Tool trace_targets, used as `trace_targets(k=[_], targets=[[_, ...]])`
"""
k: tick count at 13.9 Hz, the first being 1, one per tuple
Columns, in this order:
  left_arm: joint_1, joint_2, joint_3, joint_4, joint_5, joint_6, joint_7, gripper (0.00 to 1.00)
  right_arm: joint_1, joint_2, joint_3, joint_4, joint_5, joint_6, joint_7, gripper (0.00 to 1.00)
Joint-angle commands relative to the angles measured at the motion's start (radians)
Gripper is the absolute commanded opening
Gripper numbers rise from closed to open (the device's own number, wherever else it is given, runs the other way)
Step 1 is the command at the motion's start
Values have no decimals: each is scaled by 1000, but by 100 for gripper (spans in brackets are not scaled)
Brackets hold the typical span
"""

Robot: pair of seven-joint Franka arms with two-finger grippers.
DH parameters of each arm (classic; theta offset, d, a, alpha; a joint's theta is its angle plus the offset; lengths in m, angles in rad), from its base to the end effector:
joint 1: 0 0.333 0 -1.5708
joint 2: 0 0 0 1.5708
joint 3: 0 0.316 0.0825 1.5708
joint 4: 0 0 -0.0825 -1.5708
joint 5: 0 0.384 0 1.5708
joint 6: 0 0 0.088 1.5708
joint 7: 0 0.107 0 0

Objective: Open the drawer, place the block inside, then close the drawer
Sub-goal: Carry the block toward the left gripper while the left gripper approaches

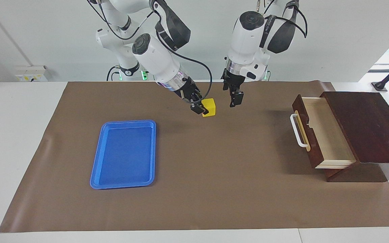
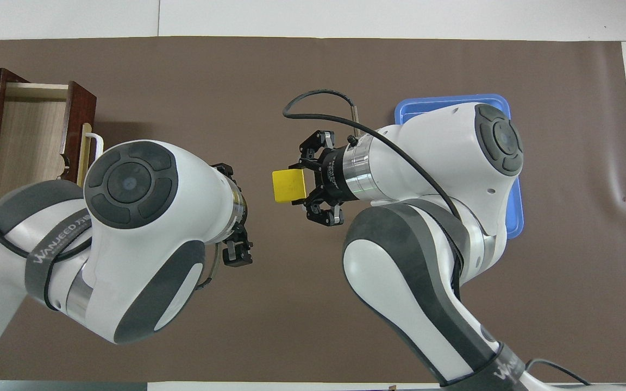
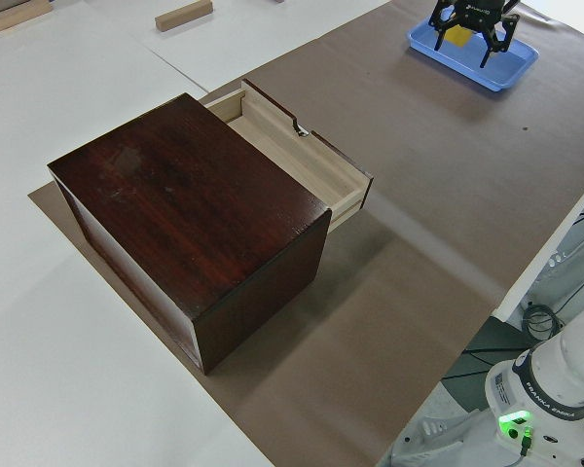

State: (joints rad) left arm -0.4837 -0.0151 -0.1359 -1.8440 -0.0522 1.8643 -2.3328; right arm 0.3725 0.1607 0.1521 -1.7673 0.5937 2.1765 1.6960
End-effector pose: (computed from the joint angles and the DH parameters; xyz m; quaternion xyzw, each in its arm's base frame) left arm 0.4548 -0.3299 0.5282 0.6493 0.7599 -0.0223 0.0198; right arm 0.5410 0.3314 0.5004 -0.7118 0.6373 0.1901 0.2260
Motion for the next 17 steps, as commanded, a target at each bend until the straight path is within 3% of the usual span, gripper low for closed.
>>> trace_targets(k=[1,4,10,15,16,17], targets=[[-50,-5,18,-18,-2,79,-75,100,20,19,4,19,-41,-7,39,0],[-42,85,21,98,-2,75,-77,100,17,19,3,20,-46,-23,86,0],[-56,144,18,146,43,70,-63,100,9,19,4,19,-45,-30,99,0],[-76,144,16,141,49,72,-16,100,9,19,3,22,-45,-32,99,0],[-84,142,16,141,48,72,-16,99,8,19,4,22,-45,-32,99,0],[-85,142,15,138,48,66,-16,84,8,19,4,22,-45,-32,99,0]])
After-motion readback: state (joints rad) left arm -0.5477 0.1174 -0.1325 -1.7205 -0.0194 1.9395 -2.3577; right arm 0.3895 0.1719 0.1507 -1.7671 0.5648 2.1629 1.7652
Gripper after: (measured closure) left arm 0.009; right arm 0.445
